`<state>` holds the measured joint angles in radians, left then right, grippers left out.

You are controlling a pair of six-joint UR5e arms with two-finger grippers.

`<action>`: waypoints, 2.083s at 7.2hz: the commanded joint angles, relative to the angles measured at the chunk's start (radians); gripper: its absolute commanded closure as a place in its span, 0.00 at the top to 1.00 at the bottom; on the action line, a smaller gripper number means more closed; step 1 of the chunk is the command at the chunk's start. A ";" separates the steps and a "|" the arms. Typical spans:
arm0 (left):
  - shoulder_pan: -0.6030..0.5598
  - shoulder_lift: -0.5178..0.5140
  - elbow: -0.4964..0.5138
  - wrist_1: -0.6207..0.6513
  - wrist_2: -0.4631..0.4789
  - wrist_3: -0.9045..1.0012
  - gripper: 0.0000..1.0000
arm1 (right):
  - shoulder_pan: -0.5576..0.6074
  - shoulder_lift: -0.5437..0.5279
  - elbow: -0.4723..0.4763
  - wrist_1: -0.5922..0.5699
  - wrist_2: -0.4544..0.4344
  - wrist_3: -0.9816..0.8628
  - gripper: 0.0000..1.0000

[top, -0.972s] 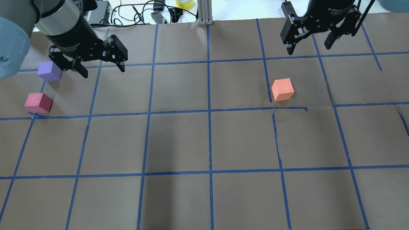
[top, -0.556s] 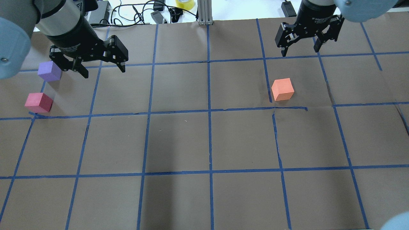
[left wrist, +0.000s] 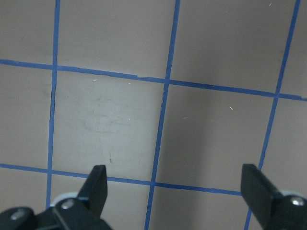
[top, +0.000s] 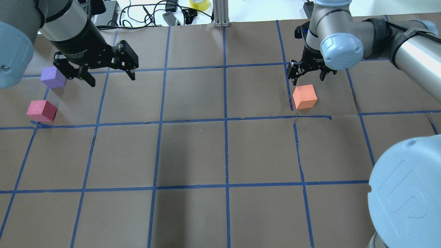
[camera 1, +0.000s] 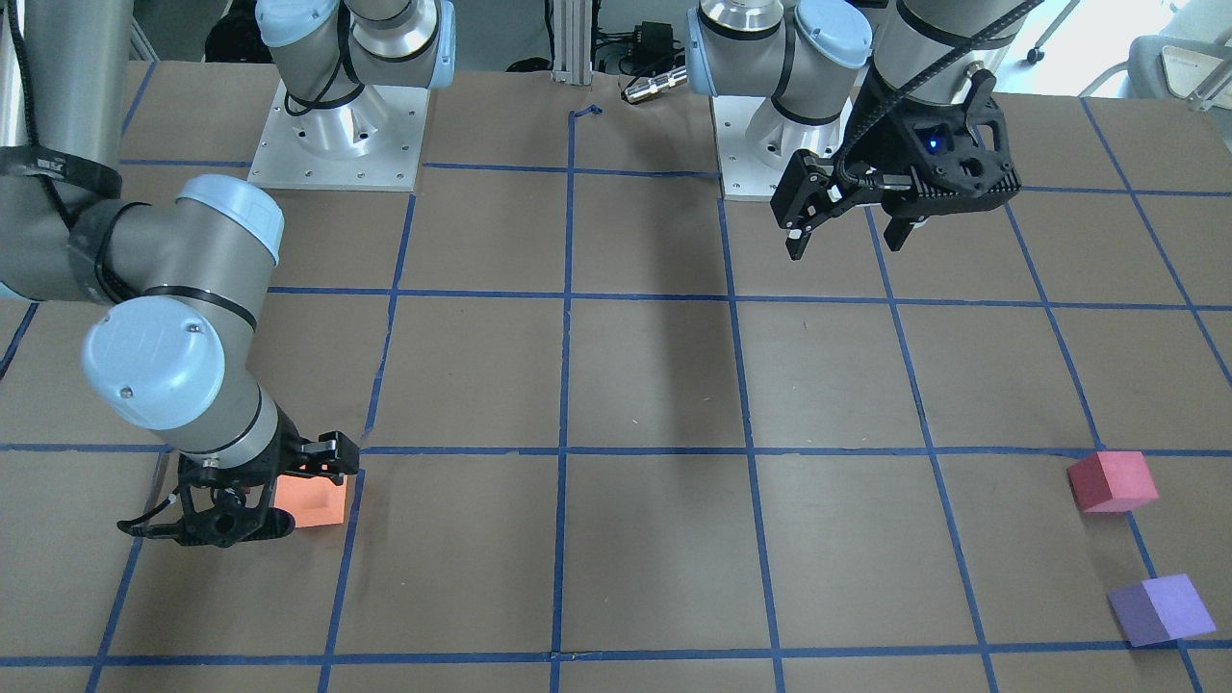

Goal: Arrange blocks in a line
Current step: 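Lower the right gripper over the orange cube and close on it, then carry the orange cube with the right gripper toward the table center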

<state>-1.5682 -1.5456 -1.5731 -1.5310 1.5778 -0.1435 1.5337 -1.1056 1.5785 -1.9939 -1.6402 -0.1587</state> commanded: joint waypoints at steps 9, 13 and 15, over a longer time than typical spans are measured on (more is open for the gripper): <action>0.000 0.001 -0.001 0.002 0.004 -0.001 1.00 | 0.006 0.014 0.026 -0.135 0.025 -0.001 0.18; 0.002 0.006 -0.002 -0.009 0.004 -0.002 1.00 | 0.213 0.081 -0.147 -0.074 0.091 0.371 0.18; 0.007 -0.001 -0.002 -0.006 0.004 -0.002 1.00 | 0.339 0.203 -0.266 -0.068 0.071 0.551 0.19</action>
<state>-1.5652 -1.5416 -1.5754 -1.5401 1.5815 -0.1456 1.7973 -0.9720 1.3795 -2.0644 -1.5620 0.2905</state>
